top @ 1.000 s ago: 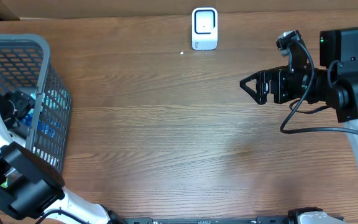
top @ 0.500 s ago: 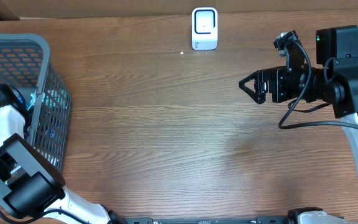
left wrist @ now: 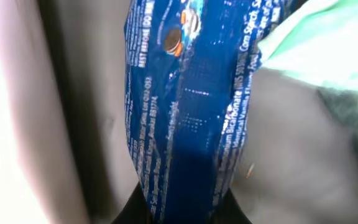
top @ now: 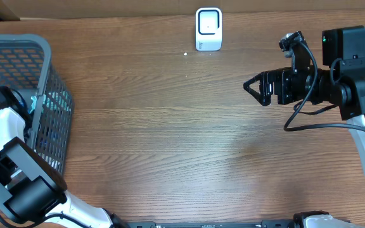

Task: Scan the item barcode
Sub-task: 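Grasp the blue snack bar in the basket with the left gripper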

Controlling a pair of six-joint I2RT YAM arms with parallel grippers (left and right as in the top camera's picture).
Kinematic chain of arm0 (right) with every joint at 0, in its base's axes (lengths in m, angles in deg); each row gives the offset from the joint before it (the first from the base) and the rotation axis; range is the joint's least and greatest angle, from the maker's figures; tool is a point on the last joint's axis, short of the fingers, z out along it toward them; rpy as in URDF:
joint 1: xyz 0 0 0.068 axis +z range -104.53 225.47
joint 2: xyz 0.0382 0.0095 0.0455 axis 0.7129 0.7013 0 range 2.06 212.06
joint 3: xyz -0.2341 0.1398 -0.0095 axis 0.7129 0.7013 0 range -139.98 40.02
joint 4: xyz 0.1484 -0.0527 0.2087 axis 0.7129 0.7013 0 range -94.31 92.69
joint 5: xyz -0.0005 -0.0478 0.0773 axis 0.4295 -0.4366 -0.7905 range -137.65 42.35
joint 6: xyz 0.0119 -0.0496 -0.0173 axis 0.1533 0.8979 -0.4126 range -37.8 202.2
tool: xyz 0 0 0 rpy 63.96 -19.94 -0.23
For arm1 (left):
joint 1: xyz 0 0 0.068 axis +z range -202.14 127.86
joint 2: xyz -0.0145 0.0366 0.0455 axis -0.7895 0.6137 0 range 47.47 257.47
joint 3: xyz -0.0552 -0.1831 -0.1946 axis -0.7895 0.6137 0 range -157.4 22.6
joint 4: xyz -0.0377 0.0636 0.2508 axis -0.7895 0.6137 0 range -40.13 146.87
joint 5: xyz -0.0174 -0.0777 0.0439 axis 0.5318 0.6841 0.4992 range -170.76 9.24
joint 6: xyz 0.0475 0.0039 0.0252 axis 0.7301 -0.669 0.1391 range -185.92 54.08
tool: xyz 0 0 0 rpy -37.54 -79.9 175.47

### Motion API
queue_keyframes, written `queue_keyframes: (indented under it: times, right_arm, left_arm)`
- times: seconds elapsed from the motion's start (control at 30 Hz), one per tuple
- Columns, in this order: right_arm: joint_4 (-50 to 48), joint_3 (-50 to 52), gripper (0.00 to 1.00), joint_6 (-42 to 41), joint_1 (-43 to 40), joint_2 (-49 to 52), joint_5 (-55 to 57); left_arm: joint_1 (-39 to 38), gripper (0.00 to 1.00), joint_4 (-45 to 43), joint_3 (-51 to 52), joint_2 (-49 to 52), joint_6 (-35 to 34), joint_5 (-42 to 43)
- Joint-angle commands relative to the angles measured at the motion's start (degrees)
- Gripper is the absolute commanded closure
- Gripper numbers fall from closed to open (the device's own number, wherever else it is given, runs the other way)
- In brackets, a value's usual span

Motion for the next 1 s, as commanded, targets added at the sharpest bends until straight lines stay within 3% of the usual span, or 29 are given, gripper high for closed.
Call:
queue_keyframes:
  times: [0.0, 0.4, 0.53, 0.6, 0.83, 0.97]
  right_arm:
    - [-0.11, -1.62, 0.0, -0.26, 0.31, 0.02, 0.13]
    - [-0.17, -1.62, 0.0, -0.26, 0.31, 0.02, 0.13]
    - [-0.2, -1.62, 0.0, -0.24, 0.31, 0.02, 0.15]
    - [-0.2, -1.62, 0.0, -0.24, 0.31, 0.02, 0.15]
    - [-0.17, -1.62, 0.0, -0.24, 0.31, 0.02, 0.15]
    - [-0.2, -1.62, 0.0, -0.24, 0.31, 0.02, 0.15]
  left_arm:
    - [-0.13, 0.96, 7.15, -6.84, 0.31, -0.13, 0.22]
    - [-0.31, 0.96, 40.48, -47.25, 0.31, 0.26, 3.34]
    - [-2.36, 0.96, 48.35, -60.52, 0.28, 4.04, 8.79]
    - [-7.56, 0.96, 53.02, -70.86, 0.07, 8.55, 11.19]
    - [-23.56, 0.96, 52.17, -72.76, -5.03, 10.54, 11.56]
    - [-33.0, 0.96, 53.02, -71.95, -4.79, 6.78, 10.6]
